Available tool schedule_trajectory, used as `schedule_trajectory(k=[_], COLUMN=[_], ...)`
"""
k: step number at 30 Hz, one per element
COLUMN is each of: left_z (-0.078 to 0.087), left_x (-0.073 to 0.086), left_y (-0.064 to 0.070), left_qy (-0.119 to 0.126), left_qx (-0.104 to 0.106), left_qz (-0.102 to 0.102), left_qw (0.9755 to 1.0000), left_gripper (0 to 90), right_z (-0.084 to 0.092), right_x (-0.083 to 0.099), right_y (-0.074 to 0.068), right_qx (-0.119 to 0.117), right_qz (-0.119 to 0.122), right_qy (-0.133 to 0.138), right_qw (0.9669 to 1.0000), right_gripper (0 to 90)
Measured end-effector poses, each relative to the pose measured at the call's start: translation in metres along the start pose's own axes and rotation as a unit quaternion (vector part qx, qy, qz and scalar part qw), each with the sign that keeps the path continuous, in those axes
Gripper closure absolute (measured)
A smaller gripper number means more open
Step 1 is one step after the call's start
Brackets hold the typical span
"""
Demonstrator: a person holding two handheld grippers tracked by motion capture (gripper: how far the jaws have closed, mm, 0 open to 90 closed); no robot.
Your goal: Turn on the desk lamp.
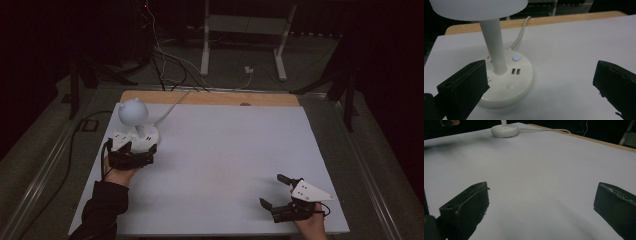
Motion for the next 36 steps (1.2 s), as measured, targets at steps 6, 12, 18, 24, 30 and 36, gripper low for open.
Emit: schedule_trajectory(k=[6,12,18,24,30,36], left_z=[-0.007,-0.011,-0.014,-0.016,-0.016,-0.016], left_x=[0.001,0.004,0.002,0.004,0.005,0.006], left_y=[-0.005,-0.005,-0.008,-0.014,-0.019,-0.022], left_qy=[-0.002,-0.020,-0.023,-0.032,-0.031,-0.031], left_qx=[-0.032,-0.052,-0.075,-0.099,-0.111,-0.105], left_qz=[0.020,0.013,0.026,0.037,0.039,0.038], left_qw=[0.9993,0.9984,0.9965,0.9938,0.9925,0.9933], left_gripper=[0.3,1.9,2.2,7.0,25.1,49.4], right_z=[0.000,0.000,0.000,0.000,0.000,0.000], right_x=[0.000,0.000,0.000,0.000,0.000,0.000], right_y=[0.000,0.000,0.000,0.000,0.000,0.000], right_qx=[0.001,0.001,0.000,0.000,-0.002,-0.002], right_qz=[0.001,0.000,-0.001,-0.002,-0.002,-0.002], right_qy=[0.000,0.000,0.000,0.000,0.000,0.000], right_qw=[1.0000,1.0000,1.0000,1.0000,1.0000,1.0000], right_gripper=[0.0,0.0,0.0,0.0,0.0,0.0])
Point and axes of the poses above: each handheld gripper's, and its own axes: z roughly backward along the jaws, x roughly out of its underside, y roughly to its right, the point moved 9 cm from there along -z, roughly forward along the jaws, and after that the axes turned 13 degrees about z, right-handed, at the moved point
